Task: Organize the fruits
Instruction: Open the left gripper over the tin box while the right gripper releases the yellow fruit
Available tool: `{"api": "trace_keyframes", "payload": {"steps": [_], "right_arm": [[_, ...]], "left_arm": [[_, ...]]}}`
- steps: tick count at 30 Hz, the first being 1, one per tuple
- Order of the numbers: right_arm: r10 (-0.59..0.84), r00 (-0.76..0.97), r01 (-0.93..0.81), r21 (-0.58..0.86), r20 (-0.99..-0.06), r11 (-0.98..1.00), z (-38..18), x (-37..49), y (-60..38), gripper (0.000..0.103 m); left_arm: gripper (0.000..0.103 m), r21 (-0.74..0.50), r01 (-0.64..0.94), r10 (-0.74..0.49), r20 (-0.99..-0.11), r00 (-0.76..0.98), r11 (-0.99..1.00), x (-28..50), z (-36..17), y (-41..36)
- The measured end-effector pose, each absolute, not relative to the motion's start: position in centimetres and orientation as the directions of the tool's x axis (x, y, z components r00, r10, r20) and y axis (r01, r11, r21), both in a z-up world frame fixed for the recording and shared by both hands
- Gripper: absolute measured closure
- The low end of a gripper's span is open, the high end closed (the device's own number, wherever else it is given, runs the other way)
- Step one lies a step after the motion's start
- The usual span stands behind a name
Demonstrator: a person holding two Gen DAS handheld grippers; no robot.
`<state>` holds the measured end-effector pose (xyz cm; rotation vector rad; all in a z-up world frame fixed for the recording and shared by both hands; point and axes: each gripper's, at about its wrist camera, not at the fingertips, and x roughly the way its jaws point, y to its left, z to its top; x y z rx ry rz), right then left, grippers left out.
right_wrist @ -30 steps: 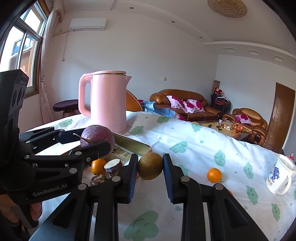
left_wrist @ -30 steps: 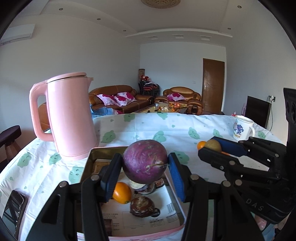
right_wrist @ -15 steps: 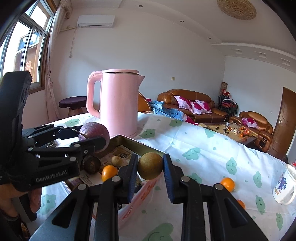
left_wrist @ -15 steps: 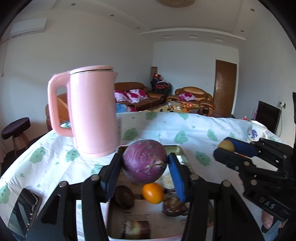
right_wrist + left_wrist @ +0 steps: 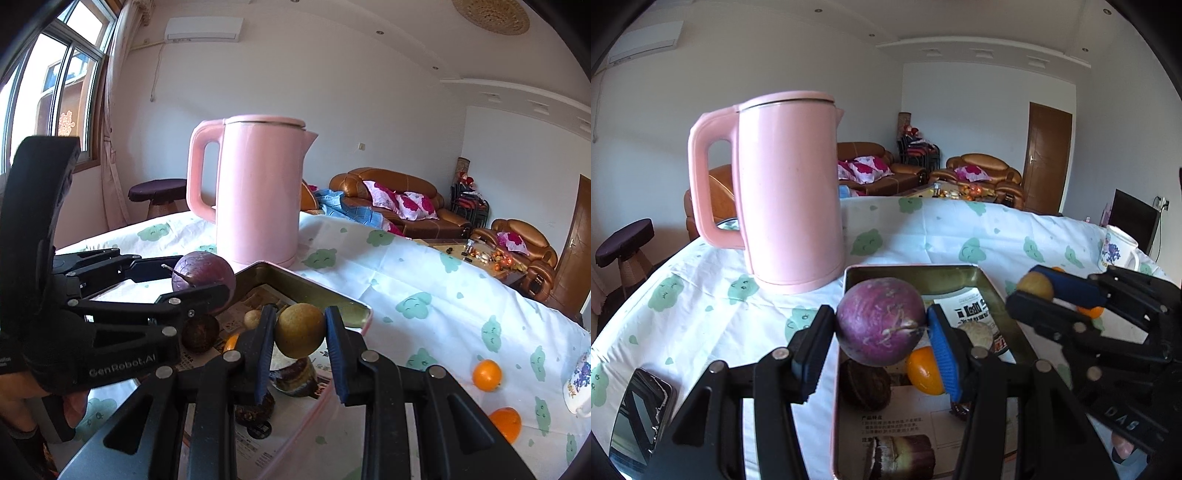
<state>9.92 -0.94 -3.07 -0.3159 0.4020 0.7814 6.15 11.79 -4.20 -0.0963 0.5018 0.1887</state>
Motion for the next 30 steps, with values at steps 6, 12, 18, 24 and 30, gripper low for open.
{"api": "trace_keyframes", "payload": {"steps": [6,12,18,24,30], "right_arm": [[0.606,0.634,-0.736,-0.135,-0.480,0.663,-3.7,10.4,0.2,0.074],[0.596,0.629,-0.734,-0.131,-0.499,0.666,-4.3,11.1,0.6,0.074],[0.589,0.617,-0.737,-0.121,-0.522,0.665,-4.8,11.6,1.0,0.074],[0.600,0.590,-0.752,-0.098,-0.540,0.651,-5.1,11.8,1.2,0.074],[0.591,0.615,-0.731,-0.095,-0.522,0.676,-4.6,12.0,0.6,0.058]], "left_arm": [[0.050,-0.042,-0.207,0.157,-0.508,0.847,0.977,6.7,-4.9,12.2],[0.050,-0.042,-0.202,0.151,-0.525,0.838,0.978,7.1,-5.1,12.4],[0.050,-0.030,-0.189,0.142,-0.549,0.824,0.981,7.7,-5.3,12.2],[0.049,-0.018,-0.202,0.159,-0.546,0.823,0.979,7.6,-5.3,12.1],[0.043,-0.026,-0.233,0.184,-0.533,0.826,0.972,7.1,-4.8,12.3]]}}
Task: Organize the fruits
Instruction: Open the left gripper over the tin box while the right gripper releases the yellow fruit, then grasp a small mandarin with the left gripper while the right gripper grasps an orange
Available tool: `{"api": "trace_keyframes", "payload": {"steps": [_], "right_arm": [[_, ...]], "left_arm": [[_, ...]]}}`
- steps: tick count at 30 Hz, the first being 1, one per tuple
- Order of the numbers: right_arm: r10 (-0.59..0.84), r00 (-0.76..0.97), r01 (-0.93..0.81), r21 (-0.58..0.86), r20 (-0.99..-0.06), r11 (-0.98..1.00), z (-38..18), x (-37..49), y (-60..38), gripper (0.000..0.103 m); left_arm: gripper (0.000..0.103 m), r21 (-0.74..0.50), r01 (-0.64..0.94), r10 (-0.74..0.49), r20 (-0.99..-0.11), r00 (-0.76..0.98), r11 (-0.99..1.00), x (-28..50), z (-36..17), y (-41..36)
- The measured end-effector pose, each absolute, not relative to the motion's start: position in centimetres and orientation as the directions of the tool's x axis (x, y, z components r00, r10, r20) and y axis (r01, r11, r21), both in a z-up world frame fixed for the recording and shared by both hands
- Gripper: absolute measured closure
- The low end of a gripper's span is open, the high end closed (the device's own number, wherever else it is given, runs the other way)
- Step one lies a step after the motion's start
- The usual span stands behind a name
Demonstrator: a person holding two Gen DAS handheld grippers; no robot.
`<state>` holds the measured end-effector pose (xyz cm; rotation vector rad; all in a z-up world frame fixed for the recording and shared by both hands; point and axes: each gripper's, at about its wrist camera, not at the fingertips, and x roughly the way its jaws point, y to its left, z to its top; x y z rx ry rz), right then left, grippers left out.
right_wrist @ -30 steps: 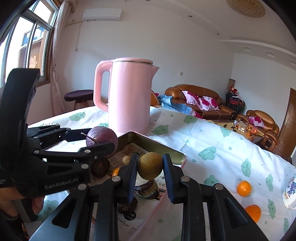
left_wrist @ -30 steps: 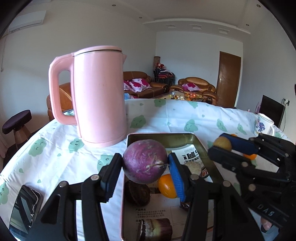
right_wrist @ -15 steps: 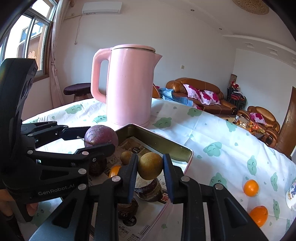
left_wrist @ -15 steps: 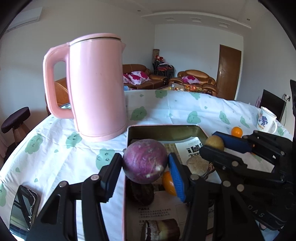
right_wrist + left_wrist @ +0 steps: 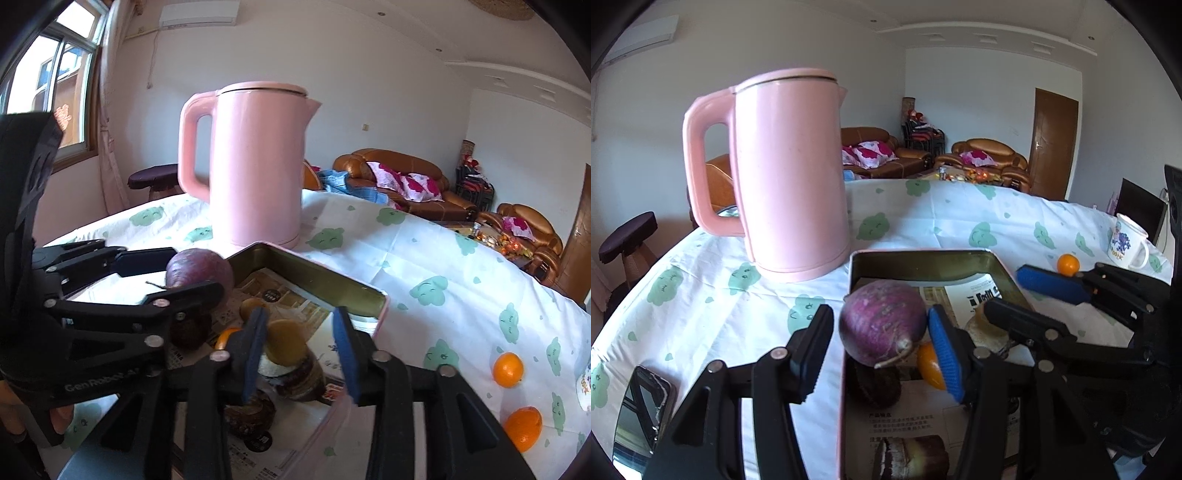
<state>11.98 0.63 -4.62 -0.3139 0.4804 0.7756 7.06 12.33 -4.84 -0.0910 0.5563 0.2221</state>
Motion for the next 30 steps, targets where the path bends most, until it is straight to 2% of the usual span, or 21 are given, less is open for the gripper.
{"api": "trace_keyframes", "payload": {"steps": [4,7,9,18,24,30], "right_arm": [[0.607,0.613,-0.719,-0.039,-0.507,0.694,-3.8,12.4,-0.9,0.047],[0.610,0.622,-0.709,-0.024,-0.491,0.705,-3.1,12.3,-2.2,0.045],[0.602,0.634,-0.700,-0.030,-0.486,0.713,-2.6,12.2,-3.3,0.045],[0.435,0.732,-0.566,-0.113,-0.524,0.816,-2.6,14.5,-10.8,0.044],[0.301,0.740,-0.426,-0.072,-0.601,0.902,-4.2,18.4,-16.5,0.044],[0.276,0.699,-0.398,-0.038,-0.660,0.917,-5.7,20.4,-18.5,0.044]], "left_arm": [[0.025,-0.028,-0.259,0.211,-0.495,0.843,0.966,6.4,-3.8,12.2],[0.011,-0.030,-0.271,0.226,-0.472,0.852,0.962,6.1,-3.1,11.8],[0.006,-0.032,-0.264,0.221,-0.459,0.861,0.964,6.1,-2.7,11.4],[0.003,0.002,-0.181,0.164,-0.436,0.885,0.983,7.0,-1.2,7.1],[0.002,0.016,-0.084,0.081,-0.463,0.883,0.996,9.2,-1.2,2.5],[0.001,0.068,-0.022,0.053,-0.485,0.873,0.997,11.8,-1.4,-1.8]]}}
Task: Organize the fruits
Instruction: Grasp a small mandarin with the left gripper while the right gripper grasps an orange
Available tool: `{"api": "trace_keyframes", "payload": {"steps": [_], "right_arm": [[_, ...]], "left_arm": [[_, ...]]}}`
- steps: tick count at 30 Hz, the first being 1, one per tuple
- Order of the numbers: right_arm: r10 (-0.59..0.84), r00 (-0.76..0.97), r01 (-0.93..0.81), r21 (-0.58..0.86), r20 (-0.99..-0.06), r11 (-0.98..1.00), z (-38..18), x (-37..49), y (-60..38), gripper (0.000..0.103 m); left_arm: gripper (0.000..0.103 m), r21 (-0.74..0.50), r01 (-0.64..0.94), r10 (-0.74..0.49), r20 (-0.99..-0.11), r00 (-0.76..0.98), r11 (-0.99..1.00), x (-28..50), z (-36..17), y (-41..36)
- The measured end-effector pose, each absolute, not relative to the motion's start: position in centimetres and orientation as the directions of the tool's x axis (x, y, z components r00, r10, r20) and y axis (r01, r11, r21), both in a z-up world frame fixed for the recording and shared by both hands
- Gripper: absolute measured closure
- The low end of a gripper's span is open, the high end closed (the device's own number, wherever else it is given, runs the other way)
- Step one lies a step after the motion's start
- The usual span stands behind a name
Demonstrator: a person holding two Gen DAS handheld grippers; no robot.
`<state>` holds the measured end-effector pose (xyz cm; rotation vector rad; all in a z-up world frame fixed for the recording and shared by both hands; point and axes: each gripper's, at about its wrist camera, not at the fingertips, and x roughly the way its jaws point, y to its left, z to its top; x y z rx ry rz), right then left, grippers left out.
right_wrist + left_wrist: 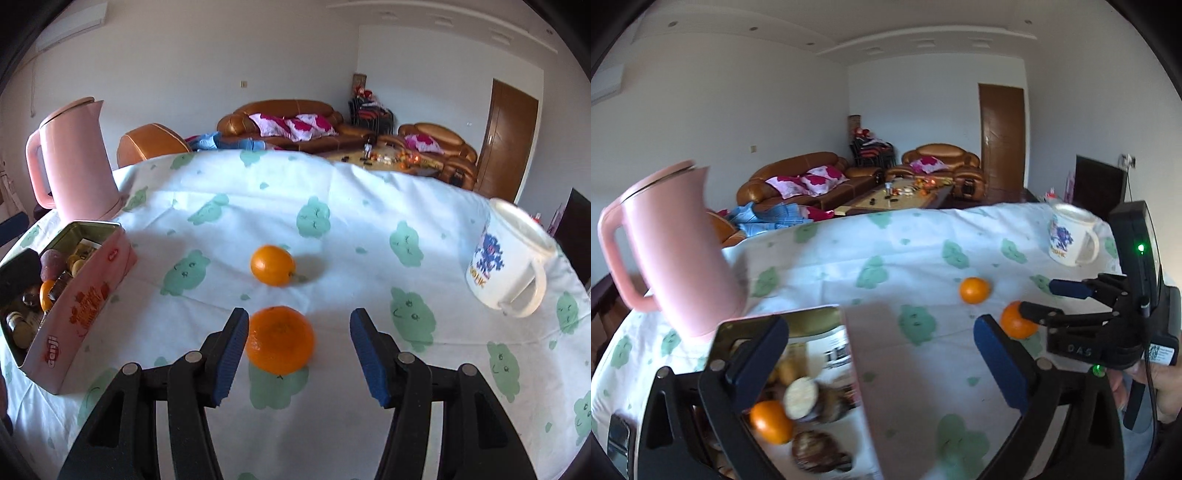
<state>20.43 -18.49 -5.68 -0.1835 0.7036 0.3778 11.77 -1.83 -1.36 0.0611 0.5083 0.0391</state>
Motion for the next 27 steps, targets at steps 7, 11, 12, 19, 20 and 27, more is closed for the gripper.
{"api": "trace_keyframes", "payload": {"steps": [7,11,12,19,20,27], "right_arm": [[0.311,0.633,-0.434,0.007,-0.709,0.901,-6.8,21.5,-17.9,0.044],[0.328,0.580,-0.436,0.056,-0.746,0.898,-7.9,22.2,-17.9,0.051],[0.339,0.566,-0.435,0.077,-0.751,0.897,-8.1,22.5,-18.1,0.053],[0.332,0.589,-0.415,0.077,-0.736,0.907,-7.6,22.7,-19.0,0.054],[0.322,0.599,-0.399,0.075,-0.733,0.914,-7.5,23.0,-19.3,0.054],[0.161,0.676,-0.256,-0.024,-0.719,0.967,-7.1,25.0,-22.6,0.054]], "left_arm": [[0.000,0.090,0.025,0.028,-0.545,0.838,0.996,14.5,-2.4,-4.3],[0.000,0.075,0.032,0.016,-0.568,0.823,0.997,15.2,-2.6,-4.5],[0.000,0.070,0.034,0.013,-0.571,0.821,0.997,15.3,-2.6,-4.5],[0.000,0.039,0.049,-0.016,-0.600,0.800,0.998,16.8,-2.6,-5.5],[0.000,0.036,0.052,-0.019,-0.603,0.798,0.998,17.1,-2.7,-5.7],[0.001,0.023,0.070,-0.038,-0.649,0.759,0.997,20.7,-3.7,-8.2]]}}
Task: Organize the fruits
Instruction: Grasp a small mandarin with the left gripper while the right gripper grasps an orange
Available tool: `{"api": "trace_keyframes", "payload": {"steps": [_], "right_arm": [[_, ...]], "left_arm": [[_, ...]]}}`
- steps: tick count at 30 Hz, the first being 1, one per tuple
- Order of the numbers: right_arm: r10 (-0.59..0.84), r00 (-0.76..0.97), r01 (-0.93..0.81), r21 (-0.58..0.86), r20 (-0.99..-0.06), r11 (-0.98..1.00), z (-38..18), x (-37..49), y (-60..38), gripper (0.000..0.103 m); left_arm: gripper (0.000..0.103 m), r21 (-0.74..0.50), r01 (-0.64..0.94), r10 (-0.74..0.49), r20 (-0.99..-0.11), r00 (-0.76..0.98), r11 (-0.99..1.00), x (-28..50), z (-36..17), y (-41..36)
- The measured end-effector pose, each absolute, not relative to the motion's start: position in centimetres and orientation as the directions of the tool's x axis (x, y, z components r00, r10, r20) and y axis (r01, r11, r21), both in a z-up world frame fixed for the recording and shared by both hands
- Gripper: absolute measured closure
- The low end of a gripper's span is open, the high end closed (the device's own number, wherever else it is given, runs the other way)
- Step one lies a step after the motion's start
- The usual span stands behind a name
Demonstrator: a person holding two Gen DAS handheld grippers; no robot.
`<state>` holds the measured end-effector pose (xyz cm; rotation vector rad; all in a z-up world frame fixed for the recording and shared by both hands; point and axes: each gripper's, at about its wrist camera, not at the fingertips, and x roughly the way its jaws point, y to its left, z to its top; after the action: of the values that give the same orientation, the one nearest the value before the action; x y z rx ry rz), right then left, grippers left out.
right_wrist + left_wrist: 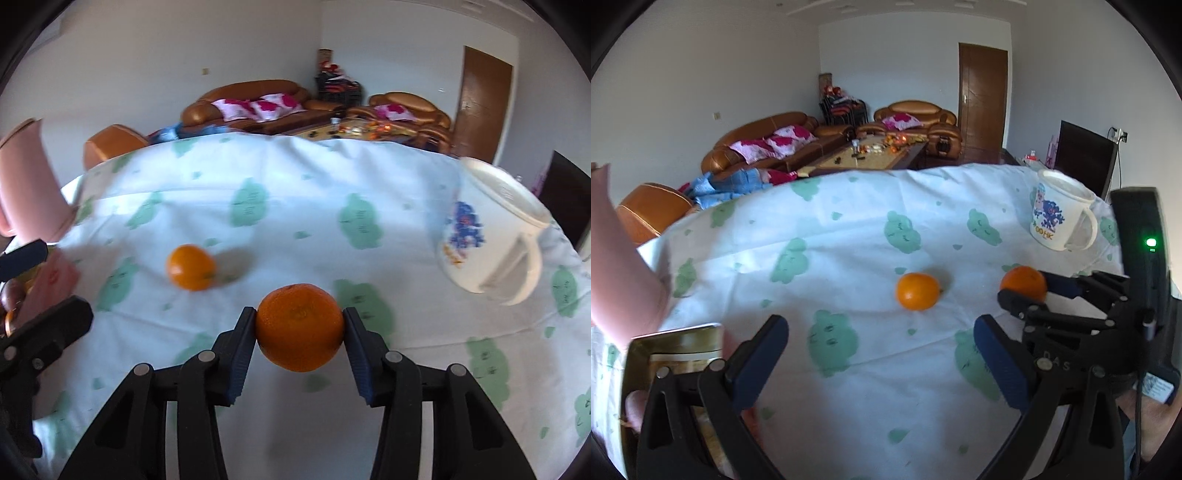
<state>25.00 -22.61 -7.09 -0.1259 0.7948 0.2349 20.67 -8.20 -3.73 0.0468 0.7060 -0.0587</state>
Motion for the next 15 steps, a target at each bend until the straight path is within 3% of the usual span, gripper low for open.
{"api": "trace_keyframes", "payload": {"steps": [9,15], "right_arm": [[0.160,0.673,-0.218,0.013,-0.722,0.976,-7.2,26.2,-24.9,0.054],[0.186,0.672,-0.221,0.046,-0.717,0.974,-7.1,26.1,-25.3,0.054]], "left_arm": [[0.012,-0.010,0.093,-0.073,-0.711,0.700,0.996,25.5,-6.5,-10.3],[0.031,-0.030,0.100,-0.089,-0.747,0.658,0.995,28.0,-8.0,-10.6]]}}
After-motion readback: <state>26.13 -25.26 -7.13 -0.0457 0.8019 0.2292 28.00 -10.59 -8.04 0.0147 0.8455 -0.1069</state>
